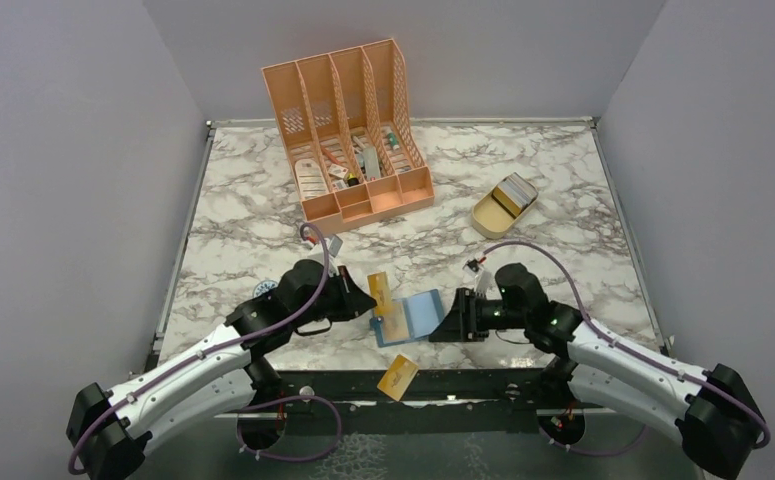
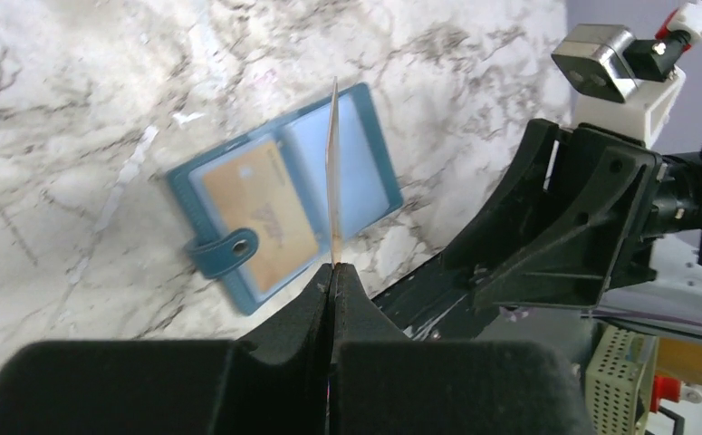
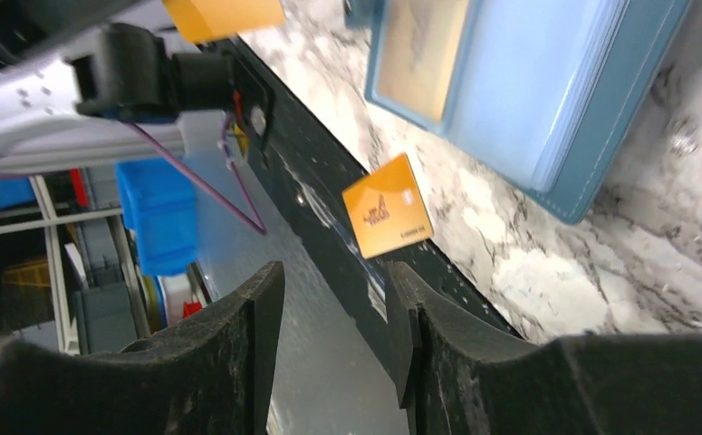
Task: Put the credit cards into the card holder
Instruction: Adjust the credit card at the center of the board.
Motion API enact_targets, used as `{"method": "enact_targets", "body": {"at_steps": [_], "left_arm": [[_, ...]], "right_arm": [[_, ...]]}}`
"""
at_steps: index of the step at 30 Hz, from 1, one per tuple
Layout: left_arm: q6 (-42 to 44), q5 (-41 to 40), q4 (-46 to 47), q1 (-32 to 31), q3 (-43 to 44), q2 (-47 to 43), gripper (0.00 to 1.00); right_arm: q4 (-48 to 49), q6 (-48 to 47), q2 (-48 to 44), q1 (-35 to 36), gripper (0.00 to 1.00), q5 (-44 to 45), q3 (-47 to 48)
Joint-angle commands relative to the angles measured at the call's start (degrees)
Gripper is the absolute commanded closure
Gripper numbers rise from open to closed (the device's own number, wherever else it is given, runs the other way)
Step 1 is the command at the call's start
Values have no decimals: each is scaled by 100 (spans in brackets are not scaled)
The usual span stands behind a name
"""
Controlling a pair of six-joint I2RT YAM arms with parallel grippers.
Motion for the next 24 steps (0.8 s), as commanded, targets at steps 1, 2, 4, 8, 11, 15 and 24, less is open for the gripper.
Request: {"method": "enact_targets", "body": {"at_steps": [1, 2, 4, 8, 11, 15, 24], "left_arm": [[108, 216, -747, 52, 103, -10, 100], [81, 294, -729, 56, 56, 18, 100], [41, 424, -663, 74, -48, 66, 100], [-124, 824, -573, 125, -193, 58, 100], [-72, 1053, -879, 144, -164, 70, 100], [-30, 1342, -1395, 145, -110, 102, 100], [-211, 2189, -1627, 145, -465, -100, 100]], "right_arm": [[248, 259, 239, 620, 54, 598, -164], [278, 256, 387, 798, 53, 746, -138], [388, 220, 734, 1195, 53, 1035, -31], [271, 176, 1528, 1863, 52, 1508, 436], [167, 302, 1853, 2193, 52, 1783, 624], [337, 545, 2145, 2336, 51, 1904, 624], [683, 1254, 2824, 2518, 45, 2029, 541]]}}
